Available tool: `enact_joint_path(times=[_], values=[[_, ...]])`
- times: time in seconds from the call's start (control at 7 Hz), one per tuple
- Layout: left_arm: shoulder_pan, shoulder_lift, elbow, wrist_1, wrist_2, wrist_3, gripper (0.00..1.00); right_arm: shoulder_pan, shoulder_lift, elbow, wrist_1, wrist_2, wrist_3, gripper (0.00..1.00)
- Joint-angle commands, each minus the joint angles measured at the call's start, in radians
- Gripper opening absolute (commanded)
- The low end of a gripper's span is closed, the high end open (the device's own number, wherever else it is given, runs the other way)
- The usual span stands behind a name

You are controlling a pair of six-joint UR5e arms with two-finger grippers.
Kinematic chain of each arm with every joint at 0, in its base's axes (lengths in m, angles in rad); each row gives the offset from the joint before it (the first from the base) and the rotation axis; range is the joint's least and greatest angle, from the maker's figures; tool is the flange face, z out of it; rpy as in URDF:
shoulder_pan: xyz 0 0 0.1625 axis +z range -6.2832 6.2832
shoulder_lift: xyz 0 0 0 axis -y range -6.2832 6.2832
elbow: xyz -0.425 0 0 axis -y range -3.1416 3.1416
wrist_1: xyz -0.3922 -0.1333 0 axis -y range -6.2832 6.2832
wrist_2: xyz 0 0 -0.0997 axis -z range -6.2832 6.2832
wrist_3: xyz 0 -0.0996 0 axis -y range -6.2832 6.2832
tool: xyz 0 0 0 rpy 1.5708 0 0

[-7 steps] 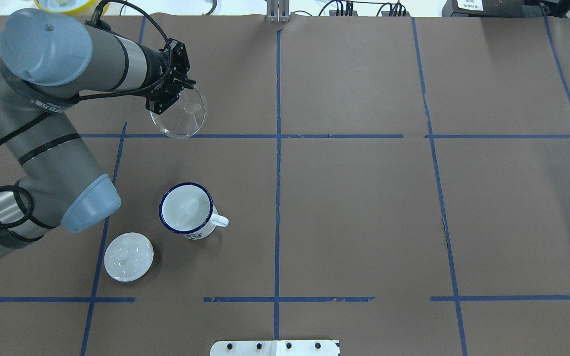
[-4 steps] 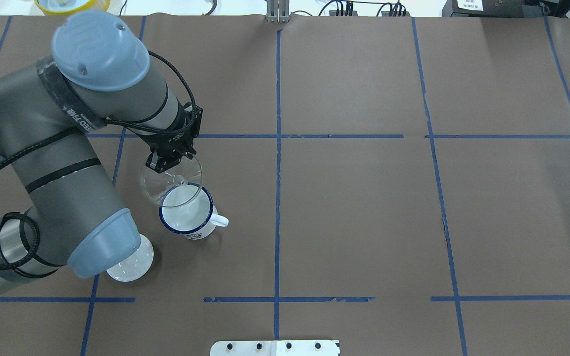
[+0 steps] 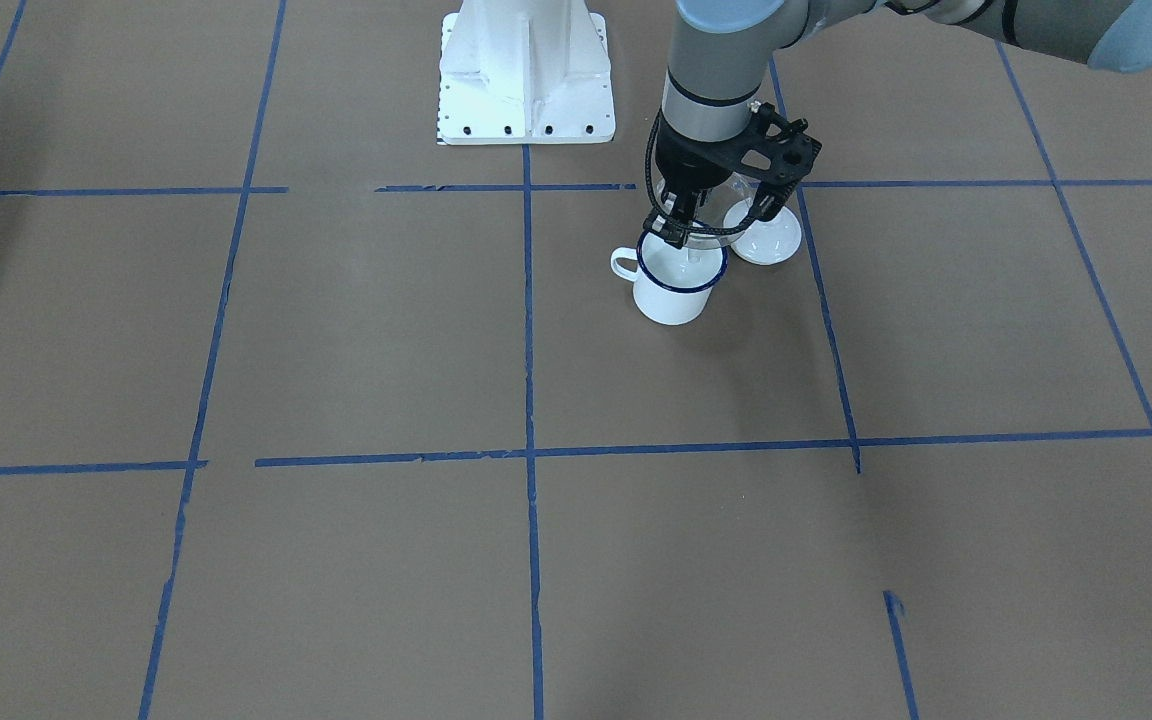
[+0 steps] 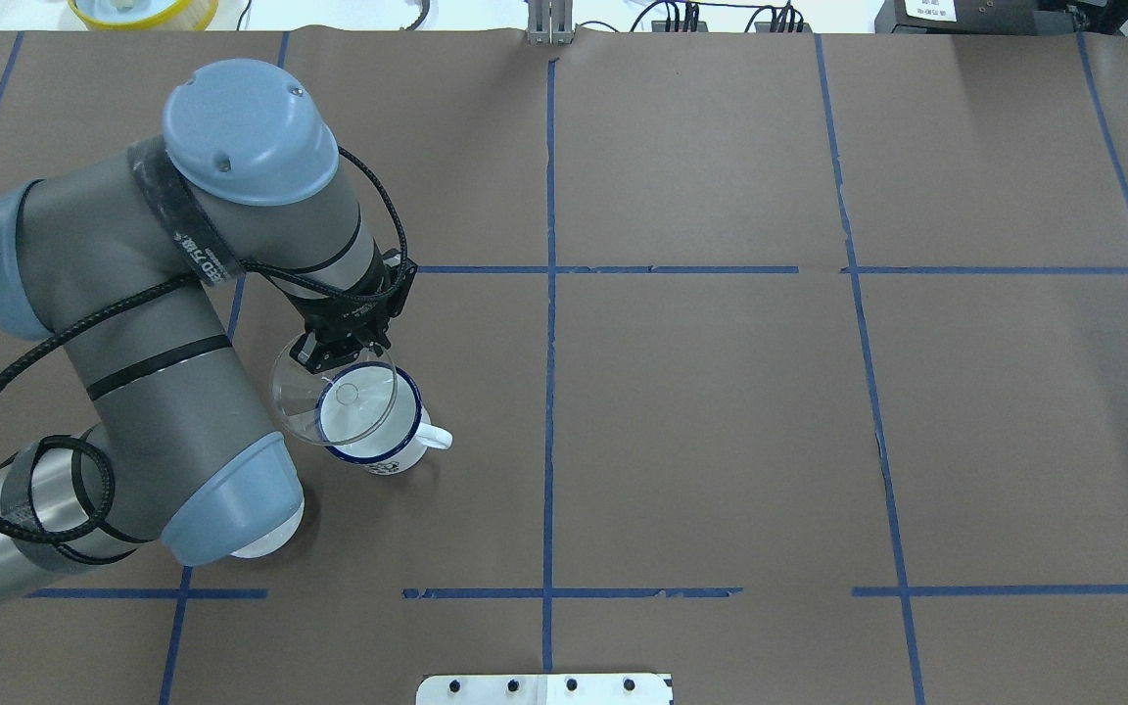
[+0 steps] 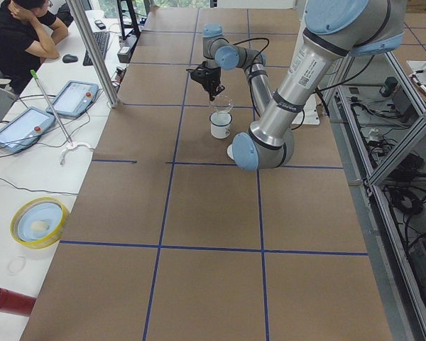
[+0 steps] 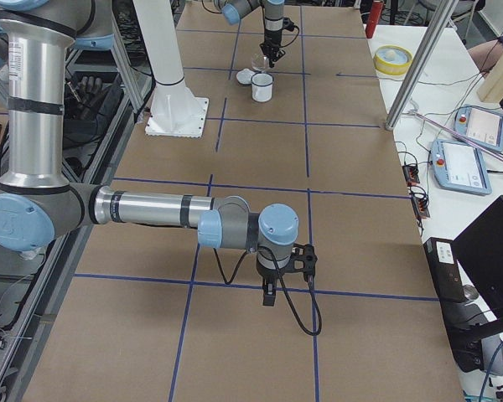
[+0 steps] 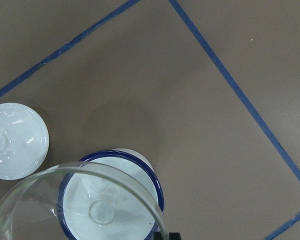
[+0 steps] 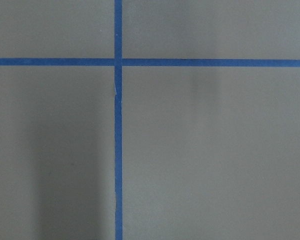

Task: Place funnel on cup
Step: 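Lift the funnel with the left gripper and carry it over the mug, then lower the held funnel spout-first into the mug's opening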

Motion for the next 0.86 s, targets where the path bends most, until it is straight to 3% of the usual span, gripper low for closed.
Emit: enact_joint_path(times=[0.0, 0.43, 0.71], values=[[0.003, 0.004, 0.014, -0.011, -0.046, 0.097, 0.0, 0.0, 0.0, 0.0, 0.0, 0.0, 0.0, 1.0], [0.017, 0.023, 0.063, -0.115, -0.05, 0.119, 0.0, 0.0, 0.0, 0.0, 0.0, 0.0, 0.0, 1.0], [0.019, 0.024, 0.073, -0.118, -0.05, 0.154, 0.0, 0.0, 0.0, 0.0, 0.0, 0.0, 0.0, 1.0]])
